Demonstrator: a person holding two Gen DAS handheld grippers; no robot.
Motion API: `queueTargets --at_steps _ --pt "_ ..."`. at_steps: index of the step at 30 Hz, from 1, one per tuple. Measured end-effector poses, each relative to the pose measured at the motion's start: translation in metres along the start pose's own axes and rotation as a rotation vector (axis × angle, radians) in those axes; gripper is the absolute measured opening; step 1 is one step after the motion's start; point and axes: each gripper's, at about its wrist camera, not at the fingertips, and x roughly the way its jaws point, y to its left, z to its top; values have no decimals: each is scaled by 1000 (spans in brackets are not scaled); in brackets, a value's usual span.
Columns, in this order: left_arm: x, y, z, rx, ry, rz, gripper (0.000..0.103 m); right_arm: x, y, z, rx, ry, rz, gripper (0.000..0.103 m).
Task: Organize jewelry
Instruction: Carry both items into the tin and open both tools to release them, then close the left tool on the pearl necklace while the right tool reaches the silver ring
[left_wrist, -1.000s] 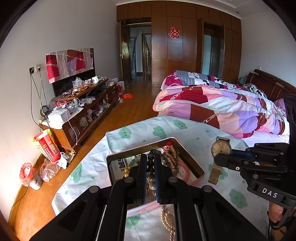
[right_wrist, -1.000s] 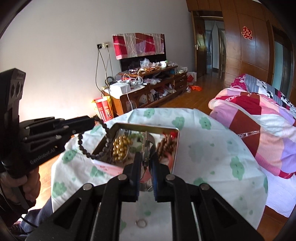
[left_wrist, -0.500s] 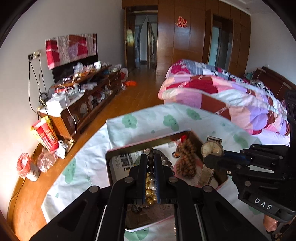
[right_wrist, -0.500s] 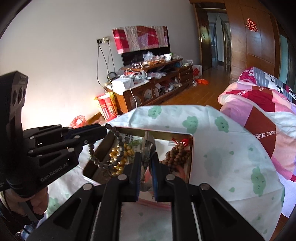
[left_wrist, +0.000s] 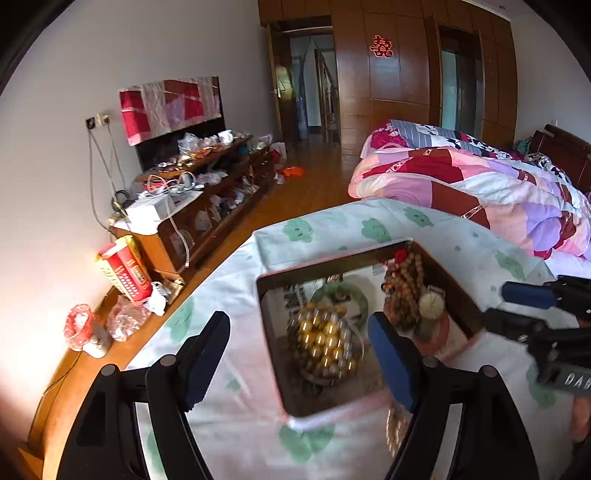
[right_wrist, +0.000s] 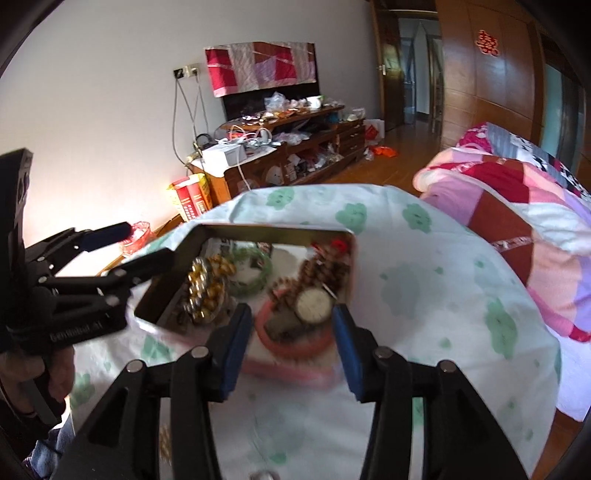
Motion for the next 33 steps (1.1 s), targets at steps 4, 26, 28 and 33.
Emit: queueTargets --at_steps 4,26,28,33 --pt "-25 -6 -31 4 23 59 77 -17 0 -30 -16 25 -60 49" --pt "9 -61 -84 8 261 -123 32 -21 12 -105 -22 118 -91 49" --pt "8 -61 -85 10 258 -154 15 -20 13 -105 -24 122 -84 49" --pt "0 -53 -88 -9 252 -177 13 -15 21 -104 -41 137 -56 49"
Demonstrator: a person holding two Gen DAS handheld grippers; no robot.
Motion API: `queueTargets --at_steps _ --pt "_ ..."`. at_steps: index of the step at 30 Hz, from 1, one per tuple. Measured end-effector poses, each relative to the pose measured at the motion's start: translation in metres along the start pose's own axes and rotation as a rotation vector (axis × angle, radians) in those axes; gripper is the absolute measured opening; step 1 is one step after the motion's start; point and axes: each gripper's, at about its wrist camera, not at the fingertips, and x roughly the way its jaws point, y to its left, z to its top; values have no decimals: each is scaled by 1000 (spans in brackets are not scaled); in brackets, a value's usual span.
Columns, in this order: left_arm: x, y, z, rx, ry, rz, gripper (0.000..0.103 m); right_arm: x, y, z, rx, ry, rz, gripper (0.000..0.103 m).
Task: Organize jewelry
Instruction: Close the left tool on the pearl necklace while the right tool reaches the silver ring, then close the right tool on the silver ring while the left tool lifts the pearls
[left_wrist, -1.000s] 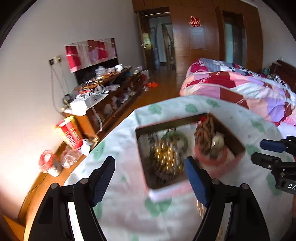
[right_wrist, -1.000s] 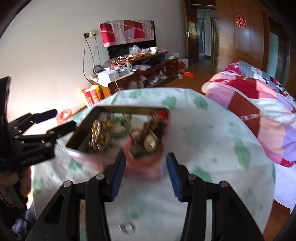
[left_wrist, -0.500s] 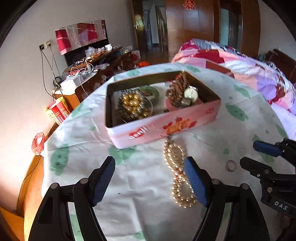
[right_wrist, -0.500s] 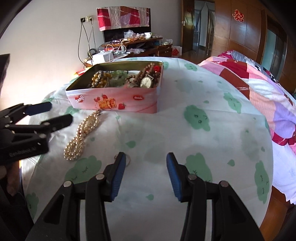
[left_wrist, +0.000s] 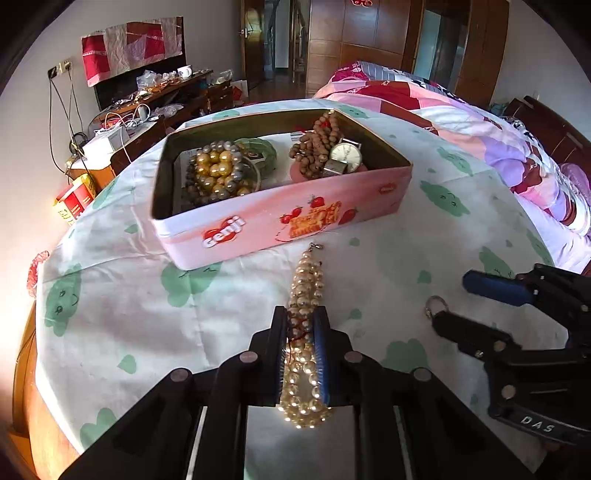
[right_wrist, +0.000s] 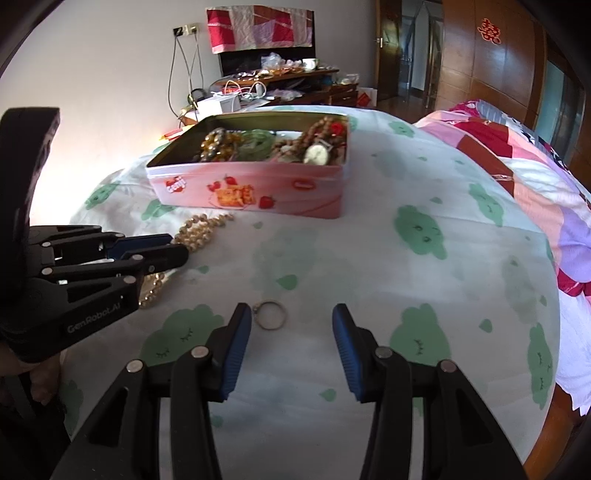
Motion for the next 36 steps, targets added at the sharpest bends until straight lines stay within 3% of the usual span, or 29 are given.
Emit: queueTargets --at_steps 6,8,9,10,20,22,25,29,31,33,36 --pt "-10 15 -3 -36 -20 20 13 9 12 2 -48 28 7 49" --pt "-9 17 -3 -45 -18 21 13 9 12 1 -42 26 5 40" --pt "-8 17 -2 -45 -16 20 13 9 12 1 -45 23 4 27" --pt "-8 16 -2 -43 -17 19 13 9 12 1 -49 22 2 23" --pt "-8 14 -2 -34 -19 10 13 8 17 1 -77 17 -5 21" --pt "-9 14 -1 -38 -26 7 13 5 16 1 -78 6 -6 12" --pt "-11 12 1 -30 -34 7 1 3 15 2 -72 5 1 12" --pt "-10 13 0 -33 -29 7 1 5 15 3 -74 21 4 12" --pt "-11 15 0 -36 -29 3 1 5 15 4 -72 16 14 25" --pt "-11 16 -1 -41 -30 4 1 6 18 6 -88 17 16 31" --pt "-8 19 0 -73 -27 -3 2 13 20 7 -109 31 16 32"
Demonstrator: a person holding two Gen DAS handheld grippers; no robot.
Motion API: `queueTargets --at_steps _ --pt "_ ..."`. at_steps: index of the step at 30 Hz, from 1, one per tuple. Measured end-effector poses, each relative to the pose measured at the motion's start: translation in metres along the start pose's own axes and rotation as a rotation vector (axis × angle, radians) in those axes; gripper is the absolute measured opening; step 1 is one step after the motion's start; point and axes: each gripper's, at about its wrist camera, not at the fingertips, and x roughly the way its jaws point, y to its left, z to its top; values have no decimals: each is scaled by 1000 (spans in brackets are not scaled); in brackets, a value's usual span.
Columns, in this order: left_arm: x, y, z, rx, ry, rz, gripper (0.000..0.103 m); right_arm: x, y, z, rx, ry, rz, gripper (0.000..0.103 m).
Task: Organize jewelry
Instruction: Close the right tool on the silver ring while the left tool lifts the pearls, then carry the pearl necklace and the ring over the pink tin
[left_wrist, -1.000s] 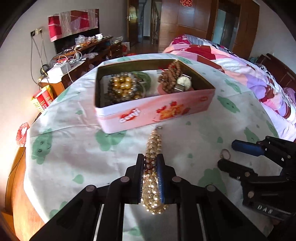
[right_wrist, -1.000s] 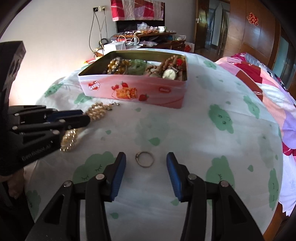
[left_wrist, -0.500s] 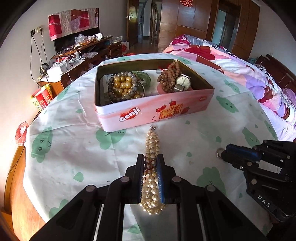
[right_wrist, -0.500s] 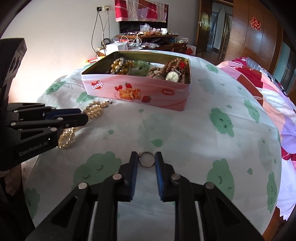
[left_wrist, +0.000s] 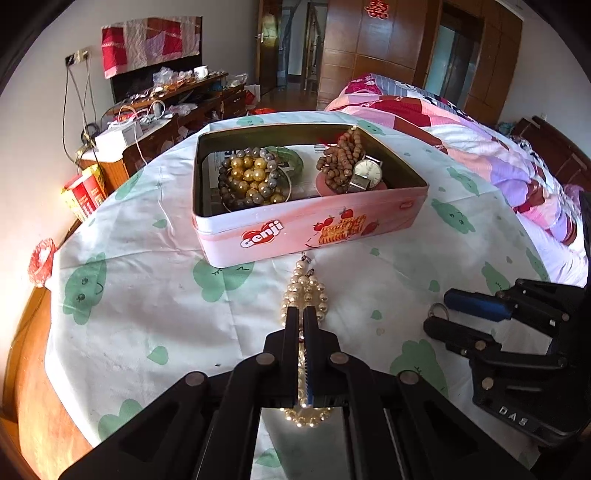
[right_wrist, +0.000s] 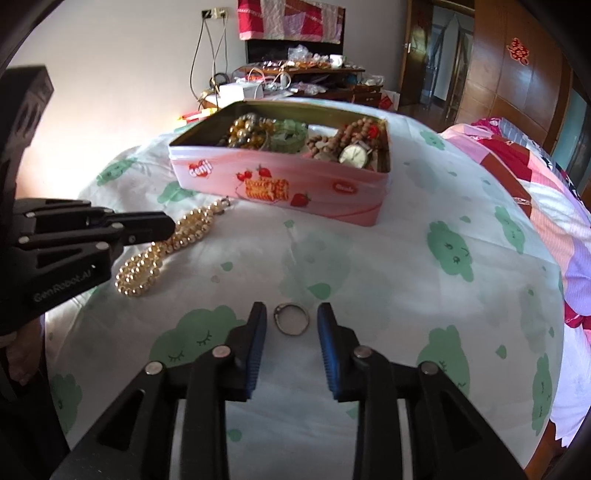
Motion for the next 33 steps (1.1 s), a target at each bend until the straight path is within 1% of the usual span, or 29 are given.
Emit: queueTargets --at_steps 1,3,4,5,6,7,9,10,11,12,14,16,19,21,26,33 --pt "1 0 1 -5 1 2 4 1 1 0 -6 4 2 31" --pt "6 -2 2 2 14 28 15 0 0 1 -7 1 8 24" --pt "8 -3 2 10 16 32 36 0 0 1 -4 1 11 24" --pt "11 -4 2 12 18 37 62 0 0 0 -4 2 11 24" --pt "13 -4 2 11 32 56 67 0 0 0 -6 1 9 23" --pt "12 -4 3 18 32 60 67 0 1 0 -10 1 5 23" --pt "11 -4 4 19 25 22 65 0 2 1 -18 0 1 23" --pt "12 -4 3 23 31 15 46 0 2 0 -19 -1 2 23" --pt "11 -5 3 44 30 31 30 0 2 0 -18 -2 2 23" --pt "11 -6 2 53 32 31 21 -1 2 0 -16 -4 2 23" --pt "10 -6 1 62 35 14 13 -5 1 -1 -11 -17 4 23" --pt "8 -3 1 52 38 1 13 -7 1 0 -8 -24 6 23" --pt "0 0 4 46 18 -17 6 -13 0 1 -2 -39 3 23" --pt "-9 2 7 34 0 -35 6 -18 -1 2 -1 -49 2 23" --pt "-29 6 18 32 -46 -48 6 -27 -3 9 -1 -75 -4 23" --pt "-53 5 37 36 -120 -49 6 -38 -4 22 -9 -114 -8 23"
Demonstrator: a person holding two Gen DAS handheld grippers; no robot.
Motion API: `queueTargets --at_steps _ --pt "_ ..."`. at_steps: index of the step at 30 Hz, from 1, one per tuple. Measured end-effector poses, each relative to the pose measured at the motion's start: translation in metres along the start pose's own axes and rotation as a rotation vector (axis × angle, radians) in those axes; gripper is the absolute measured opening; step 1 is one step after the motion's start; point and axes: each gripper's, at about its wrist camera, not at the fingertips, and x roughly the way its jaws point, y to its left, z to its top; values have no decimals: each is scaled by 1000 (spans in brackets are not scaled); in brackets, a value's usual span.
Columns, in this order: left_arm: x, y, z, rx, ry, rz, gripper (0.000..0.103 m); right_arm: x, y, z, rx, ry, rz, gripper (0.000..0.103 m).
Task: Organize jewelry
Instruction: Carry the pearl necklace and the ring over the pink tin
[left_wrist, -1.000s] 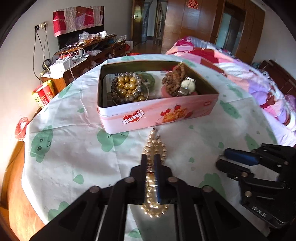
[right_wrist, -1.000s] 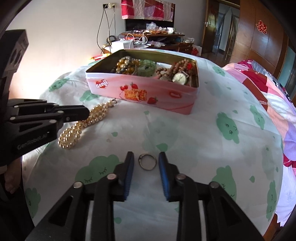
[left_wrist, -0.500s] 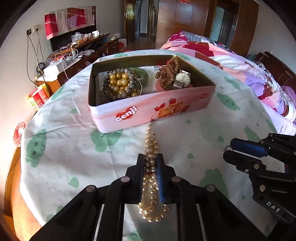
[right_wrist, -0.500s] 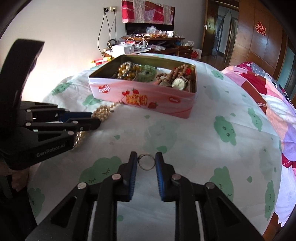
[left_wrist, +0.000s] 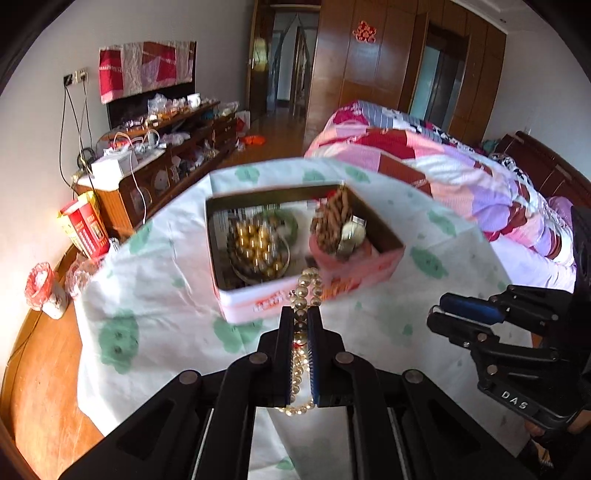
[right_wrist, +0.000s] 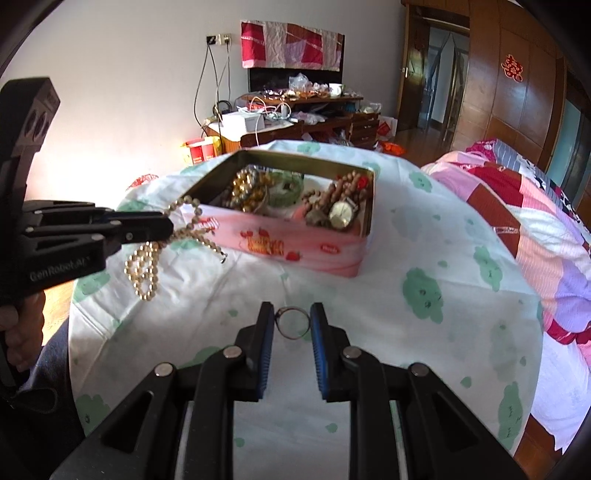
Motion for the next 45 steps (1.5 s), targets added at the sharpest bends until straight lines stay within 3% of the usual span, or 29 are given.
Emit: queueTargets --at_steps 9,18,32,45 --pt "-3 2 43 33 -83 31 6 -6 -7 36 -27 -70 -18 23" --pt "16 7 69 57 -97 69 6 4 -16 70 -44 -106 -25 23" --pt "46 12 80 57 -75 101 6 35 -26 95 -26 -105 -8 23" --pt "71 18 80 41 -39 112 6 58 -27 98 -13 -84 -3 23"
